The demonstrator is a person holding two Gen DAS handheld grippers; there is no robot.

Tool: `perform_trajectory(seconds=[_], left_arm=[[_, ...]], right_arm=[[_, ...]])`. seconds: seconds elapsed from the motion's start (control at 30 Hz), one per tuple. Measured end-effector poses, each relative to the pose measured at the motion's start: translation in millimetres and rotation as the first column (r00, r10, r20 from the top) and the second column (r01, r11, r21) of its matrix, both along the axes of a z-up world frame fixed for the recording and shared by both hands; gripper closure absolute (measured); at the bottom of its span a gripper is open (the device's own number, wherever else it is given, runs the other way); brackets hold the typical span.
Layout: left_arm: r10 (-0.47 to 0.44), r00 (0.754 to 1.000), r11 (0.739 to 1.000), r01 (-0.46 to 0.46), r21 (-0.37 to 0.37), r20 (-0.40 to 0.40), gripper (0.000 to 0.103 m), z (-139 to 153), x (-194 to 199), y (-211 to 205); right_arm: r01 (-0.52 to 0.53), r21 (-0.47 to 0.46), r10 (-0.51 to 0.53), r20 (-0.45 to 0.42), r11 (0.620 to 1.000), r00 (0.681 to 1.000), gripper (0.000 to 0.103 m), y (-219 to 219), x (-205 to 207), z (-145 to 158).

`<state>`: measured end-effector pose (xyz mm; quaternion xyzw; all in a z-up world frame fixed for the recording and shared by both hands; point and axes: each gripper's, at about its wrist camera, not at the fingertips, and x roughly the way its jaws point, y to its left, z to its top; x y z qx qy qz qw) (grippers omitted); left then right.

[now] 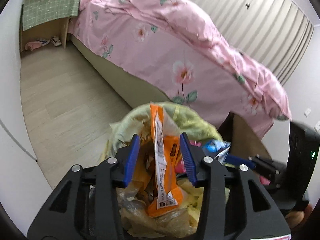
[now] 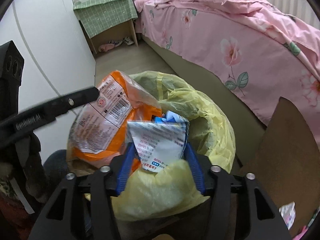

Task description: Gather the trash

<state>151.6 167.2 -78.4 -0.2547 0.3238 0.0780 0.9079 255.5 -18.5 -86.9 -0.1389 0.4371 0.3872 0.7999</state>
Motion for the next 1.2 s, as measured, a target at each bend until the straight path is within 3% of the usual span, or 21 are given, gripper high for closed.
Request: perform_trajectory(seconds=[0.13,0.33,0.43,0.53,0.6,0.7,0.87,0.97,1.2], left_arm=[[0.029,0.998,0.999,-0.03,0.018,0.047,0.058,20,-12,-2],[-0.017,0.998,0.999,0.013,0.051,0.06,0.056,38,-21,-26],[-0.046,0.997,0.997,0.042,0.057,0.068,0.056,45,-24,-41],[-0.104,0.992,0.993,0.099,0.07,0.074,0.056,51,-24,-64],[-0.166,0.983,0.984,0.159,0.086,0.08,0.056,55,-23,-85],[-0.29,0.953,0.953,0.279,0.116,0.091,0.056,57,-20,-125],[-0.504,0.861,0.859,0.493,0.139,0.064,0.055,52,-13,-192],[-0.575,0.818,0.811,0.563,0.157,0.037,0.055,45,-14,-225],[-0.613,0.79,0.774,0.605,0.187,-0.017,0.055,35,5,-253]], right_arm=[[0.029,0.04,-0.032,0.072,0.999,0.997,0.046,-19,-21,23],[0.107,0.113,-0.123,0.144,0.988,0.982,0.045,-74,-59,54],[0.168,0.146,-0.192,0.171,0.975,0.966,0.043,-116,-78,66],[0.228,0.118,-0.244,0.149,0.967,0.958,0.042,-152,-90,64],[0.293,0.103,-0.307,0.176,0.951,0.935,0.042,-181,-99,62],[0.416,0.106,-0.429,0.185,0.903,0.884,0.042,-225,-103,58],[0.605,0.087,-0.61,0.186,0.791,0.77,0.042,-291,-92,48],[0.641,0.077,-0.643,0.168,0.764,0.747,0.042,-312,-71,39],[0.714,0.053,-0.716,0.03,0.698,0.697,0.042,-335,16,20]])
